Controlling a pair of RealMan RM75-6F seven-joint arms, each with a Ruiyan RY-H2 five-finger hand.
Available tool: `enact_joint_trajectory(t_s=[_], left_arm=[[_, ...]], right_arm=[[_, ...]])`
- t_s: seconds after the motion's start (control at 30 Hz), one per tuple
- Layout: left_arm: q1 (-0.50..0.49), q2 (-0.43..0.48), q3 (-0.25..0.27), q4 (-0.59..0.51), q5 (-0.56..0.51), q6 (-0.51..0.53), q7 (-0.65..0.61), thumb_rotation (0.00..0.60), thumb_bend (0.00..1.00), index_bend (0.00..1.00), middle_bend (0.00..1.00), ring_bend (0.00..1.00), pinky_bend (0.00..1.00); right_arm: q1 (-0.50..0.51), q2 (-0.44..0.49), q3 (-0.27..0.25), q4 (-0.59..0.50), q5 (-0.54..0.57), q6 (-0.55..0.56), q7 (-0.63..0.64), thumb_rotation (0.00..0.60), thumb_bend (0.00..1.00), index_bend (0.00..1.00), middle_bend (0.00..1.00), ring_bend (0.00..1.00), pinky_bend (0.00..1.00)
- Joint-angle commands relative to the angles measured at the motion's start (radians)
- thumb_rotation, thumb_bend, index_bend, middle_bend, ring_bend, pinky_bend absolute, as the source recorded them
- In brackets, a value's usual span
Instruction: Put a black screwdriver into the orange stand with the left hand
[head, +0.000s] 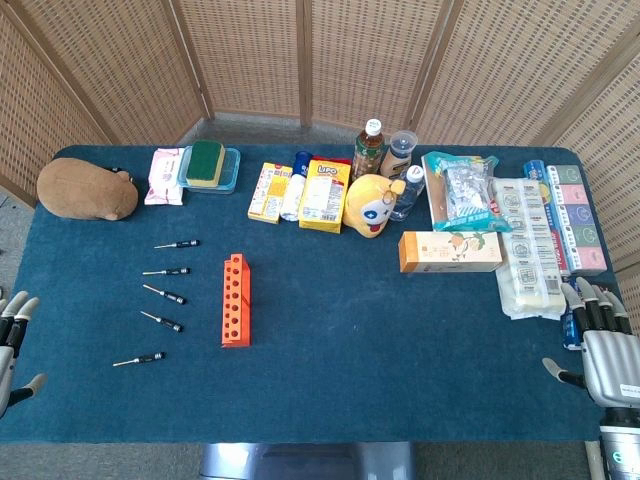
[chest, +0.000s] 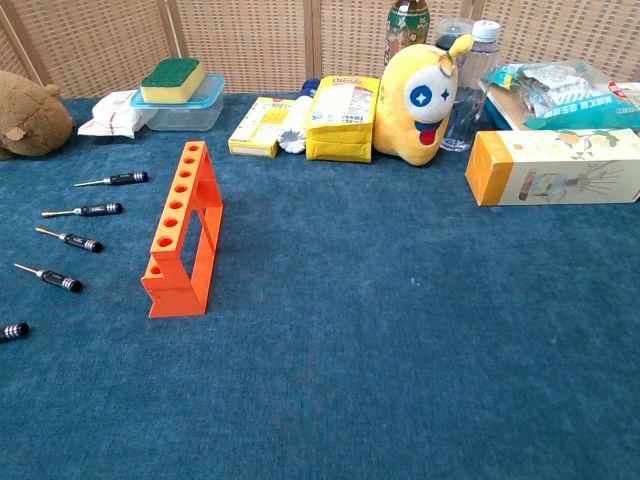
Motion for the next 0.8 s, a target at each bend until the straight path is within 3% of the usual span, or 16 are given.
enact_joint_trajectory(t_s=[0.03, 0.53, 0.63, 0.73, 0.77, 0.8], left_arm=[[0.007, -0.018, -0.008, 0.026, 0.018, 0.018, -0.015, 0.600, 0.00, 0.00, 0.00, 0.00, 0.09], [0.006, -0.020, -0.017, 0.046, 0.025, 0.017, -0.061, 0.600, 0.01, 0.00, 0.00, 0.02, 0.11], [0.007, -0.022, -0.023, 0.050, 0.027, 0.027, -0.072, 0.600, 0.01, 0.00, 0.00, 0.22, 0.24], [0.013, -0.030, -0.032, 0.054, 0.019, 0.042, -0.072, 0.600, 0.05, 0.00, 0.04, 0.63, 0.62], [0.014, -0.037, -0.039, 0.054, 0.012, 0.048, -0.076, 0.600, 0.06, 0.00, 0.16, 0.77, 0.75], [0.013, -0.042, -0.044, 0.054, 0.009, 0.050, -0.083, 0.600, 0.06, 0.00, 0.35, 0.87, 0.84]], right_arm=[[0.000, -0.001, 0.000, 0.000, 0.000, 0.001, 0.001, 0.600, 0.00, 0.00, 0.00, 0.05, 0.00], [0.005, 0.000, 0.000, 0.000, 0.003, -0.014, 0.009, 0.600, 0.00, 0.00, 0.00, 0.05, 0.00], [0.007, -0.001, -0.002, 0.002, 0.000, -0.020, 0.014, 0.600, 0.00, 0.00, 0.00, 0.05, 0.00], [0.008, -0.001, -0.003, 0.000, -0.008, -0.017, 0.017, 0.600, 0.00, 0.00, 0.00, 0.05, 0.00], [0.007, -0.001, -0.003, 0.000, -0.009, -0.016, 0.017, 0.600, 0.00, 0.00, 0.00, 0.05, 0.00], [0.008, -0.001, -0.003, 0.000, -0.008, -0.017, 0.017, 0.600, 0.00, 0.00, 0.00, 0.05, 0.00]])
